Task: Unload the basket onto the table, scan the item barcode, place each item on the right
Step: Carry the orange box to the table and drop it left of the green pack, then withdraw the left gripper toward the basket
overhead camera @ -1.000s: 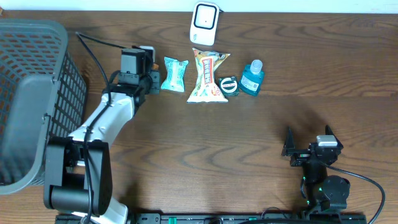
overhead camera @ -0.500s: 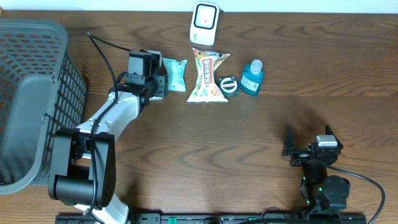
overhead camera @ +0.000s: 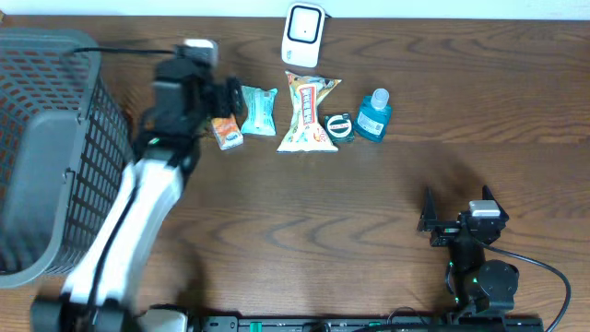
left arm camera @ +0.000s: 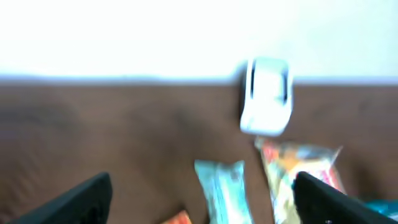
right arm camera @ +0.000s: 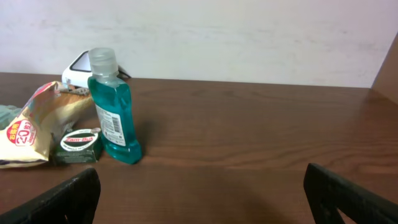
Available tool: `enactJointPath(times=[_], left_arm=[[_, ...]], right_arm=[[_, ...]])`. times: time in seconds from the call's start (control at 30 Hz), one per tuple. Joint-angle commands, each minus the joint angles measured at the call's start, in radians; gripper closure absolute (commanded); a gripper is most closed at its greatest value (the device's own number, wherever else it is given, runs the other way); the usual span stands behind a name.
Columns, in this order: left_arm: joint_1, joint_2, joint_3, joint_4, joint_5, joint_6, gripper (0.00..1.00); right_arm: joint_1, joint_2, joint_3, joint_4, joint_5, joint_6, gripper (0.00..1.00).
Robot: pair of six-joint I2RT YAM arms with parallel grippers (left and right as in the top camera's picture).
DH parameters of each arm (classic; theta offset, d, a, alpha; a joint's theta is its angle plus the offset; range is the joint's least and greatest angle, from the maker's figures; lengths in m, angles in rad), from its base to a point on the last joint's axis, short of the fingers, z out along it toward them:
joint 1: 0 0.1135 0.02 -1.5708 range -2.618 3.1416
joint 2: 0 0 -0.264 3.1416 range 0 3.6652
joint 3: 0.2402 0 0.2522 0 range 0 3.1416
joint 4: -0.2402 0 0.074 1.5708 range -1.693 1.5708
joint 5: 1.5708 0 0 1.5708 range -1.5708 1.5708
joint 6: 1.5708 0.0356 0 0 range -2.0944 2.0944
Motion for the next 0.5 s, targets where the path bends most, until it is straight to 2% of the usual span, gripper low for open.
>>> enactJointPath(times=[0.0, 0.23, 0.4, 0.47], left_arm=[[0.023, -0.138, 0.029, -0.047, -0.002, -0.013, 0.02], [0.108, -0.332, 0.029, -0.219, -0.002, -0.023, 0.02], [0.192, -0.412, 0.029, -0.227, -0.002, -0.202, 0.02], [0.227, -0.43, 0.029, -0.235, -0.002, -0.225, 0.03]], right_arm=[[0.01, -0.005, -0.002, -0.003, 0.0, -0.005, 0.01], [0.01, -0.005, -0.002, -0.003, 0.0, -0.005, 0.01], [0.01, -0.005, -0.002, -0.003, 0.0, -0.005, 0.01], [0.01, -0.005, -0.002, -0.003, 0.0, -0.005, 0.01]])
